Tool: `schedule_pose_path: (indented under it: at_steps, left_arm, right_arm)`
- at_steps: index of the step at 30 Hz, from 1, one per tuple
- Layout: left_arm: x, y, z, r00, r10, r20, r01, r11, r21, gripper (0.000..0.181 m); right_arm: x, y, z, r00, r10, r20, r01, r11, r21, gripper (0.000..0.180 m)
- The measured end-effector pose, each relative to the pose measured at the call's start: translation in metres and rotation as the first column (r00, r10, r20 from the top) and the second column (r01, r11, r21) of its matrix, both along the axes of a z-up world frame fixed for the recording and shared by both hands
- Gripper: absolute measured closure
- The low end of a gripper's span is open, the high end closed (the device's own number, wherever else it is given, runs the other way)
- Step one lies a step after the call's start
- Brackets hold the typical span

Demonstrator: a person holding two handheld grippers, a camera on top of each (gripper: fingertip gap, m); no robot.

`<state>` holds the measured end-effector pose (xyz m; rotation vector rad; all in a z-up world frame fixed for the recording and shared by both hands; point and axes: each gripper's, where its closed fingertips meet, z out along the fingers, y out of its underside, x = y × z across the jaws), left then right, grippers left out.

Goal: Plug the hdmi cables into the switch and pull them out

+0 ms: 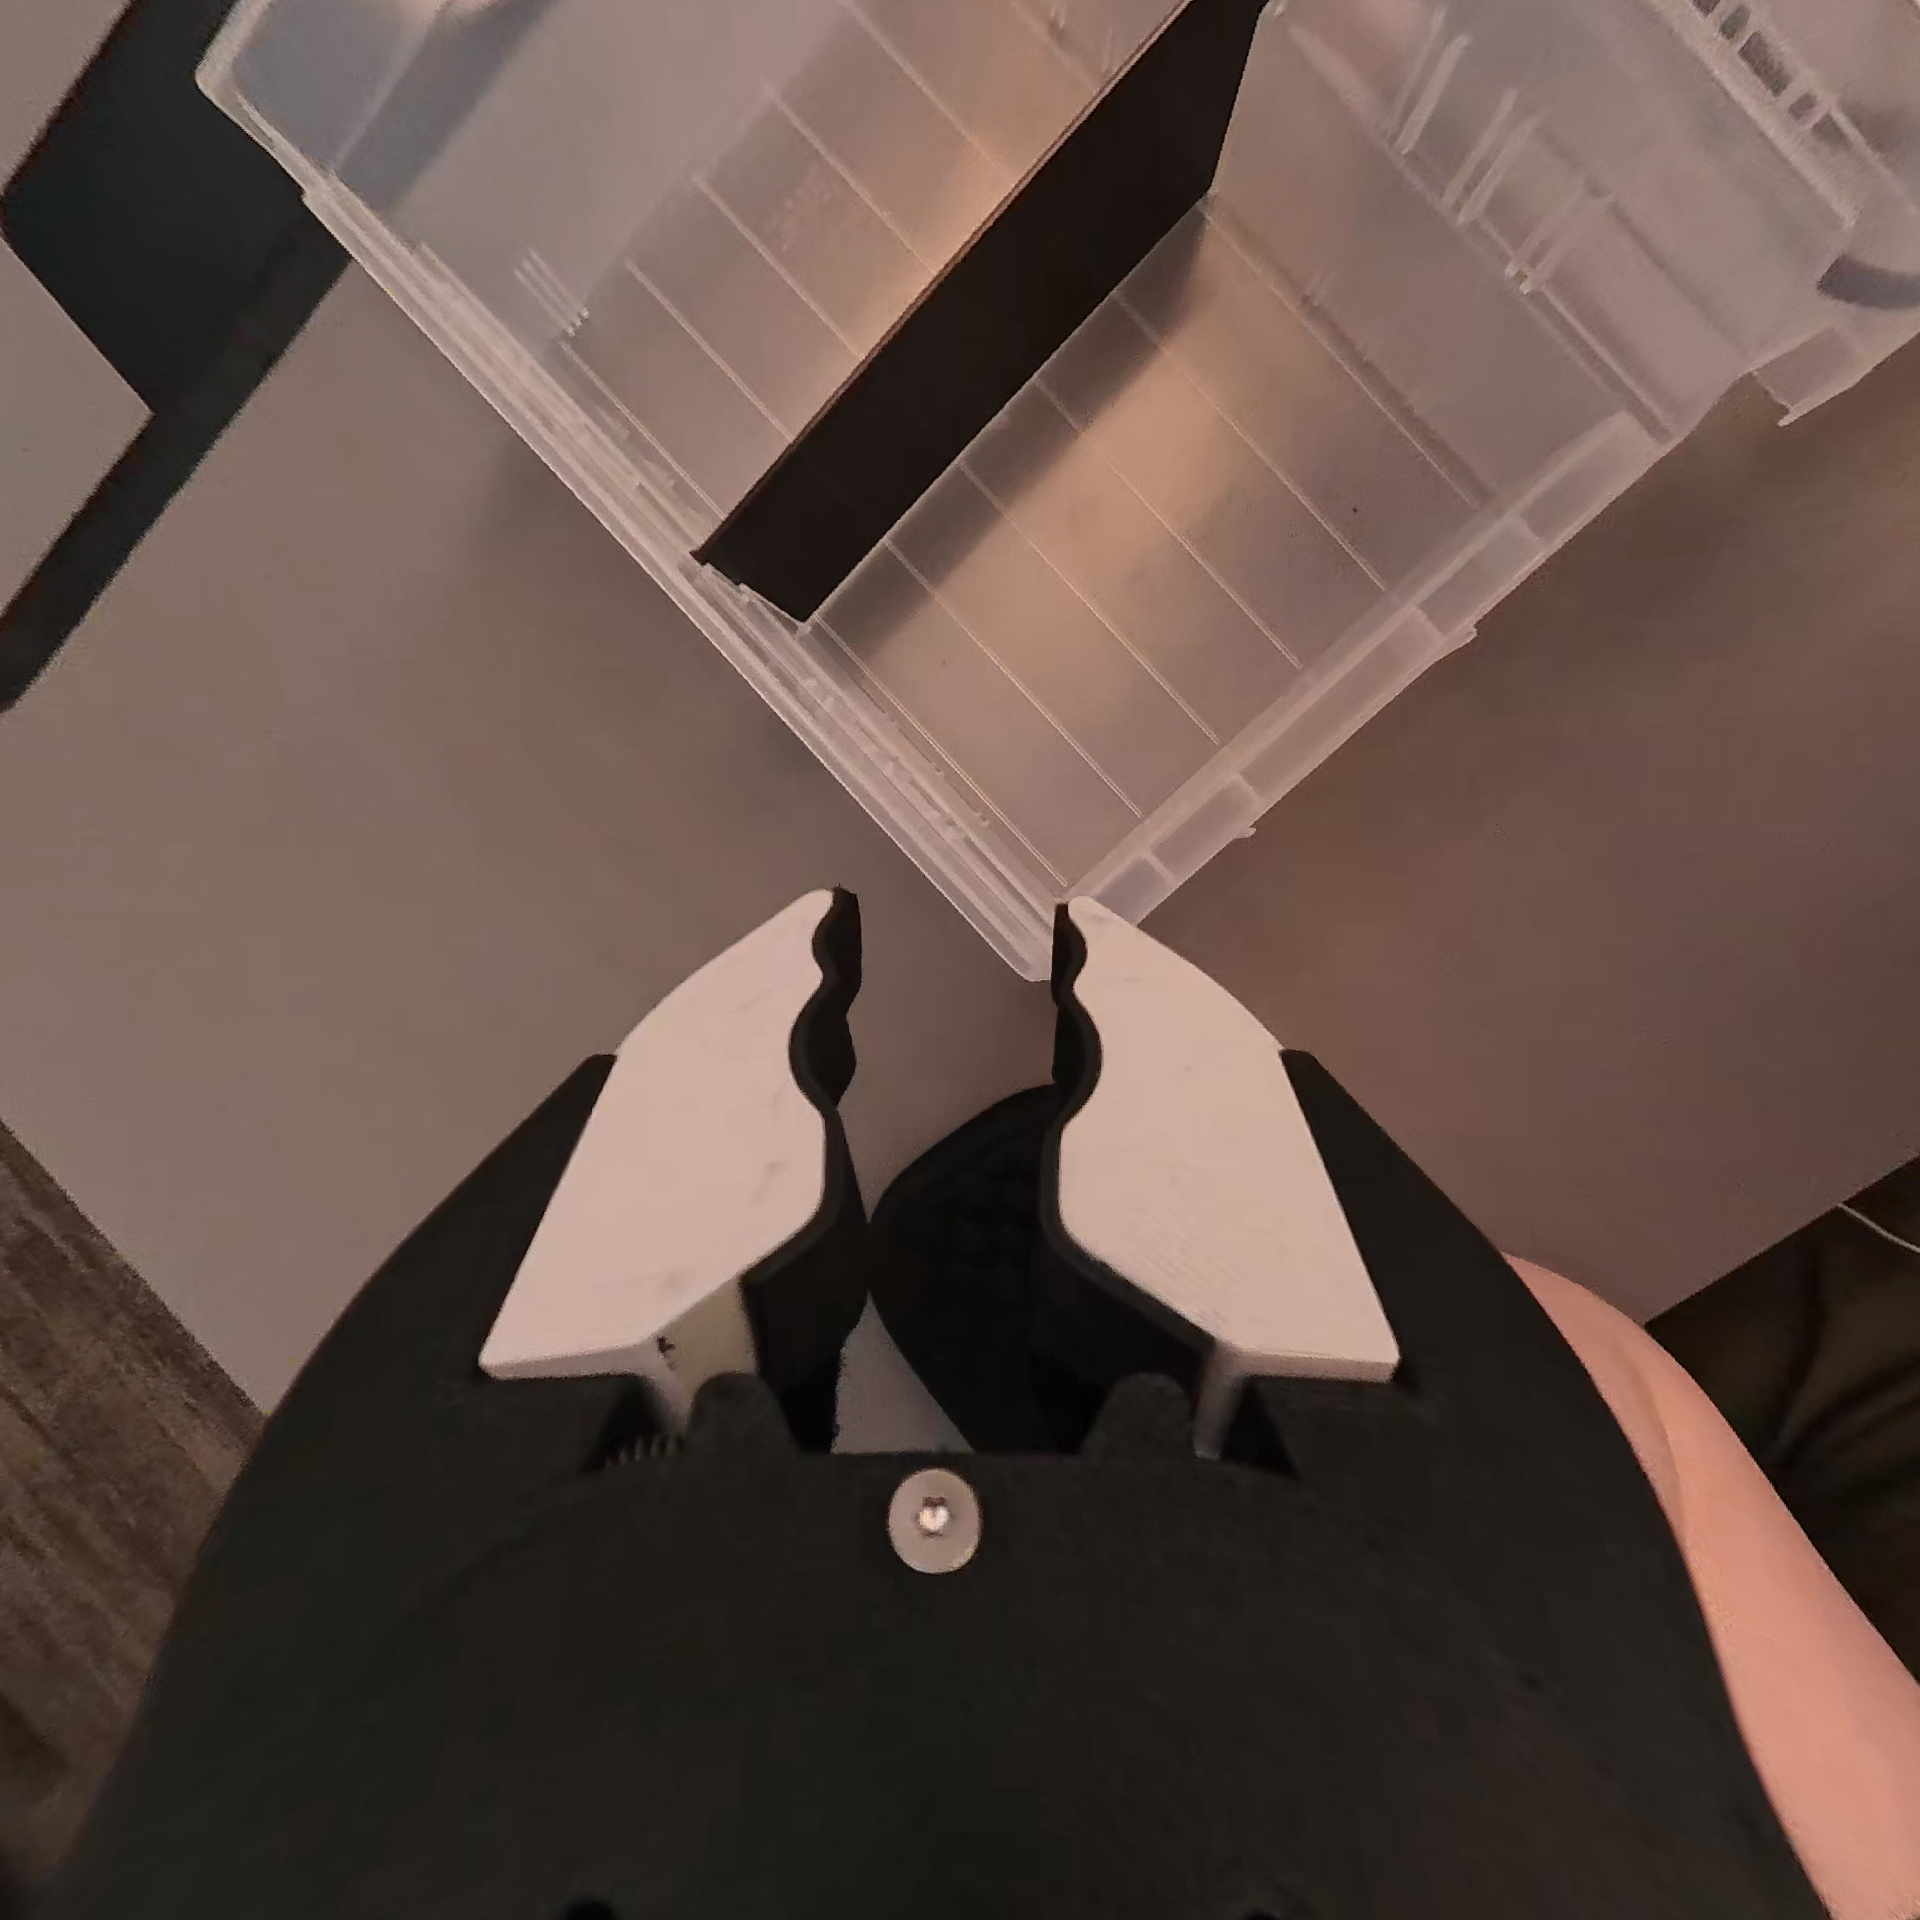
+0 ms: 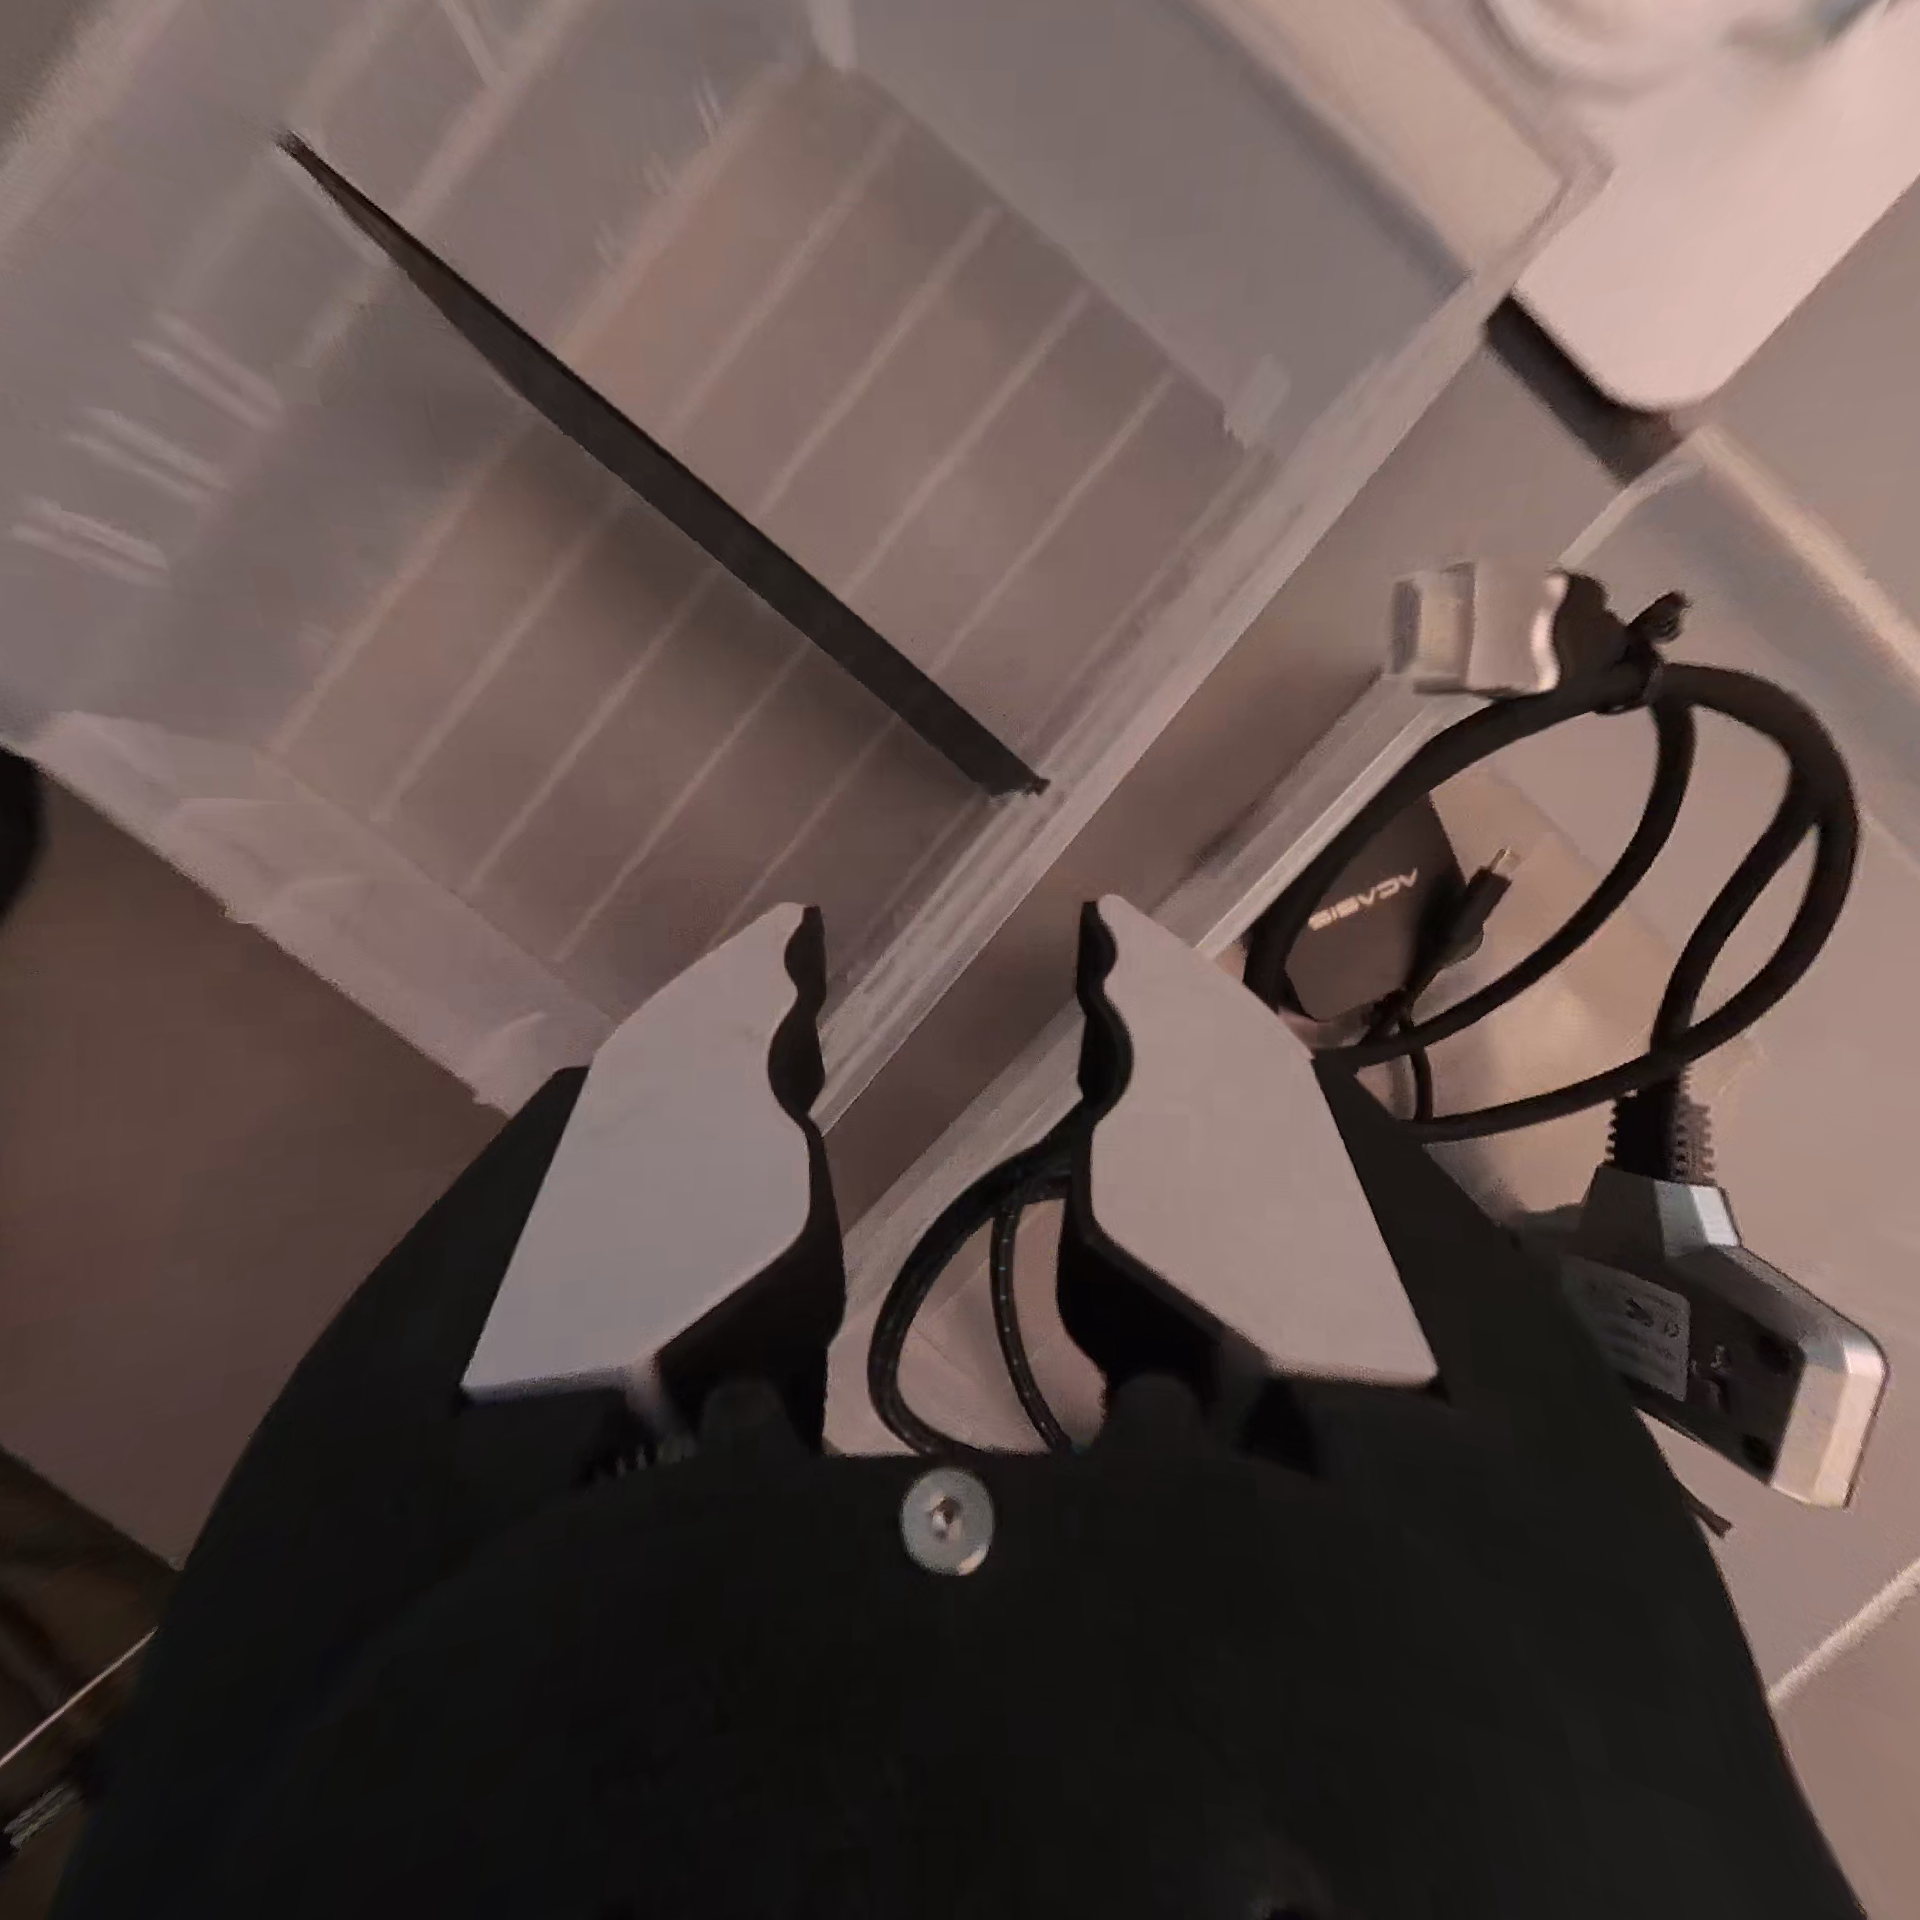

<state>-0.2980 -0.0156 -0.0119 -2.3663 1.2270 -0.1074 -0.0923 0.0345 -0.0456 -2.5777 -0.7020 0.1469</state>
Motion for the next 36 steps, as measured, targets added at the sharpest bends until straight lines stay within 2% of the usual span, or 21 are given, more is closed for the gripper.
schedule_pose_path:
  at_steps: [1,4,8,13,15,18,20,24,26,29,33,34,36]
  left_arm:
    - [0.000,0.000,0.002,1.000,-0.004,0.002,0.004,1.000,0.014,0.146]
    - [0.003,0.000,0.007,1.000,-0.021,0.019,0.020,0.999,0.041,0.147]
    - [0.003,-0.002,0.010,0.999,-0.038,0.026,0.036,0.998,0.057,0.147]
    - [0.004,-0.003,0.012,0.998,-0.055,0.033,0.052,0.996,0.071,0.147]
    - [0.004,-0.003,0.012,0.998,-0.060,0.036,0.057,0.996,0.071,0.148]
    - [0.003,-0.003,0.011,0.997,-0.063,0.035,0.060,0.996,0.070,0.148]
    - [0.002,-0.004,0.012,0.997,-0.061,0.041,0.058,0.996,0.071,0.148]
    - [0.000,-0.003,0.015,0.996,-0.056,0.063,0.051,0.995,0.084,0.149]
    - [-0.001,-0.002,0.016,0.996,-0.054,0.070,0.048,0.995,0.087,0.149]
    - [0.000,-0.001,0.016,0.996,-0.055,0.069,0.049,0.995,0.089,0.150]
    - [0.001,-0.001,0.017,0.996,-0.060,0.067,0.054,0.994,0.097,0.150]
    - [0.002,-0.001,0.018,0.996,-0.062,0.067,0.055,0.993,0.100,0.151]
    - [0.003,-0.002,0.018,0.996,-0.064,0.066,0.057,0.993,0.103,0.151]
  right_arm:
    - [0.000,0.002,-0.009,1.000,-0.010,0.023,0.011,0.999,-0.040,0.132]
    - [-0.002,0.013,-0.023,0.998,-0.046,0.050,0.049,0.996,-0.073,0.138]
    - [0.002,0.016,-0.035,0.989,-0.113,0.099,0.129,0.977,-0.168,0.134]
    - [-0.017,0.016,-0.039,0.986,-0.112,0.126,0.138,0.965,-0.224,0.130]
    - [-0.031,0.018,-0.038,0.990,-0.109,0.087,0.126,0.966,-0.228,0.131]
    - [-0.046,0.020,-0.042,0.993,-0.111,0.040,0.118,0.963,-0.241,0.145]
    - [-0.047,0.015,-0.053,0.990,-0.137,0.043,0.143,0.938,-0.316,0.139]
    - [-0.049,-0.001,-0.076,0.981,-0.187,0.043,0.185,0.867,-0.462,0.142]
    - [-0.055,-0.008,-0.086,0.981,-0.190,0.040,0.183,0.835,-0.519,0.152]
    - [-0.056,-0.007,-0.093,0.974,-0.210,0.085,0.223,0.829,-0.513,0.154]
    - [-0.061,-0.004,-0.094,0.974,-0.223,0.039,0.210,0.825,-0.525,0.156]
    - [-0.062,-0.005,-0.095,0.972,-0.233,0.023,0.209,0.819,-0.534,0.151]
    - [-0.064,-0.010,-0.098,0.962,-0.271,-0.011,0.212,0.775,-0.595,0.148]
